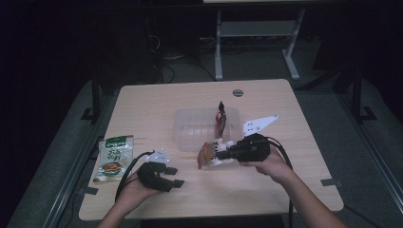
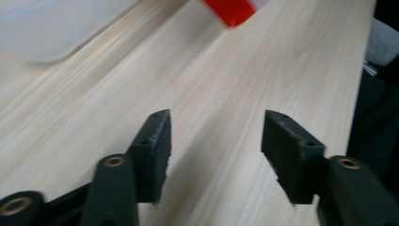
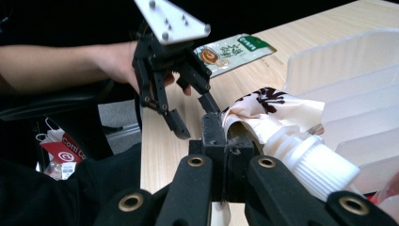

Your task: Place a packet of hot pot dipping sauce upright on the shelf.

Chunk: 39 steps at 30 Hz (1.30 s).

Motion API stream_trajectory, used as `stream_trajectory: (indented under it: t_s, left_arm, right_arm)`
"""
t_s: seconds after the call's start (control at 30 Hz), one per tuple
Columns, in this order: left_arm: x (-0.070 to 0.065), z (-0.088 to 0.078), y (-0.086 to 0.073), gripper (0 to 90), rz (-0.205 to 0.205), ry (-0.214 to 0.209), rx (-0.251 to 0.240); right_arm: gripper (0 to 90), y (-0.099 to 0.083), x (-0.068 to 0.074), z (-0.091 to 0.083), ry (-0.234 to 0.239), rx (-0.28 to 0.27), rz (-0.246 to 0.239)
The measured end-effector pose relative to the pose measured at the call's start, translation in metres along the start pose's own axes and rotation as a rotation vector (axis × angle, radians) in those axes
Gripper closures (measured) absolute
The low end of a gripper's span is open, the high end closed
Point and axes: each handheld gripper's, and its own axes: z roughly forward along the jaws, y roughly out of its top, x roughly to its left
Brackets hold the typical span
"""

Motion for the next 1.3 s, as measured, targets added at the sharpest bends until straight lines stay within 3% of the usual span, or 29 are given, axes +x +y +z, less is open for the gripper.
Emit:
stream_trajectory:
  t_s: [0.07, 0.23, 0.57, 0.93, 1.3]
  left_arm:
    - [0.0, 0.001, -0.002, 39.3, -0.002, -0.011, 0.004]
    - [-0.004, 0.004, 0.004, 33.7, 0.038, 0.002, -0.001]
    - [-0.004, 0.005, 0.002, 33.1, 0.059, -0.012, 0.011]
    - [-0.003, 0.004, 0.001, 33.1, 0.051, -0.014, 0.003]
    - [-0.002, 0.004, 0.0, 33.1, 0.038, -0.019, -0.006]
  right_arm:
    - [89.4, 0.003, -0.002, -0.001, 0.0, -0.008, -0.002]
    - [89.5, 0.018, -0.005, -0.002, -0.004, -0.017, -0.02]
    - [89.4, 0.042, -0.017, -0.003, -0.032, -0.009, -0.034]
    - [89.4, 0.071, -0.044, -0.005, -0.072, 0.022, -0.019]
    - [89.4, 0.074, -0.074, 0.007, -0.116, 0.081, 0.021]
